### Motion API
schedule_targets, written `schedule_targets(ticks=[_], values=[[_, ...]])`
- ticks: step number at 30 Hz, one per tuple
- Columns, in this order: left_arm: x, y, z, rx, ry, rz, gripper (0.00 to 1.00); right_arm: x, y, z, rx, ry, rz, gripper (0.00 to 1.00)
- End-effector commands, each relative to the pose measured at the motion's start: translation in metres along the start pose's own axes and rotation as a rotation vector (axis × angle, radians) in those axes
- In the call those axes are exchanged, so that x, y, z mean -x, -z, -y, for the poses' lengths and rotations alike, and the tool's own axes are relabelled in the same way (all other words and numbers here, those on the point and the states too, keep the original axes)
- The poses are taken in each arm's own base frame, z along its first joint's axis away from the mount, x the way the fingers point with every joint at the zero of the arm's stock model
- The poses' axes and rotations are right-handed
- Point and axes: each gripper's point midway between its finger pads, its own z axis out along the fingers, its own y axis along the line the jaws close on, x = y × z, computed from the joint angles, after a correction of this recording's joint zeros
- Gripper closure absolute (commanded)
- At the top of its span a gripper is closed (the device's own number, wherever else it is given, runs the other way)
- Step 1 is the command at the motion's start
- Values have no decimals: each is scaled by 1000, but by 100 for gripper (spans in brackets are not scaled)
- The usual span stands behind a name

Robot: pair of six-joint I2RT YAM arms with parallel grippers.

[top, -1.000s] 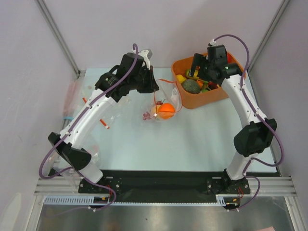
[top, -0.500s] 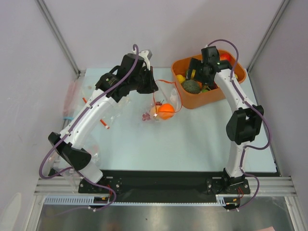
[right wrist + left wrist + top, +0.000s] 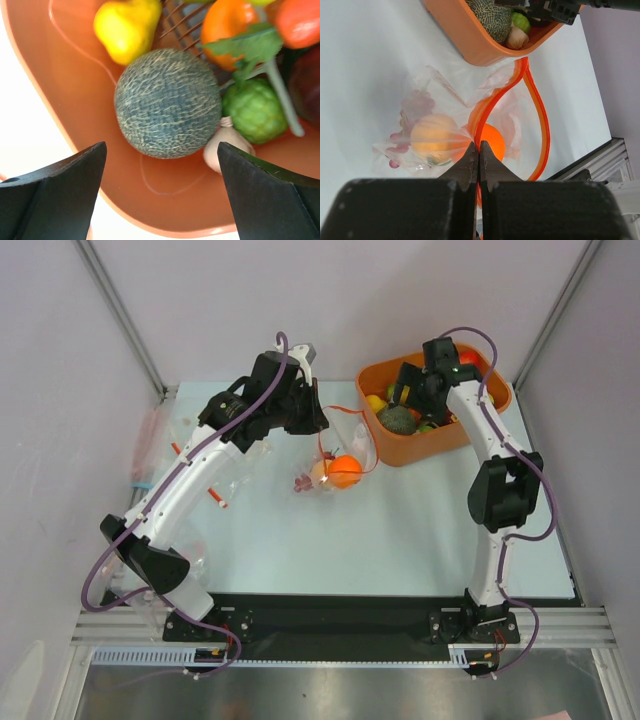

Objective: Place the food in the zip-top bag and seal the zipper
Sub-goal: Pick up the fake vegetable from the bin.

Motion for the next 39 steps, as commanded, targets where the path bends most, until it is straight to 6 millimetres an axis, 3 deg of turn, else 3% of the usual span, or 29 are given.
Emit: schedule_targets(ticks=[1, 5, 12, 17, 22, 33, 39], values=[[18, 5, 10, -32, -23, 69, 100, 36, 20, 4, -12, -57, 110, 0], [19, 4, 11, -34, -20, 73, 100, 53, 23, 25, -130, -149, 185, 0], [19, 2, 11, -37, -14, 72, 100, 71, 19, 37, -208, -298, 253, 1], [17, 0, 11, -35, -12, 68, 100, 74, 9, 57, -312, -407, 288, 2], [19, 2, 10, -29, -13, 74, 100, 75, -7, 53, -291, -478, 292, 4], [15, 3, 6, -16, -14, 72, 100, 66, -45, 72, -338, -605, 286, 9], [13, 4, 4, -12, -20, 71, 100, 64, -64, 83, -368, -634, 292, 17]])
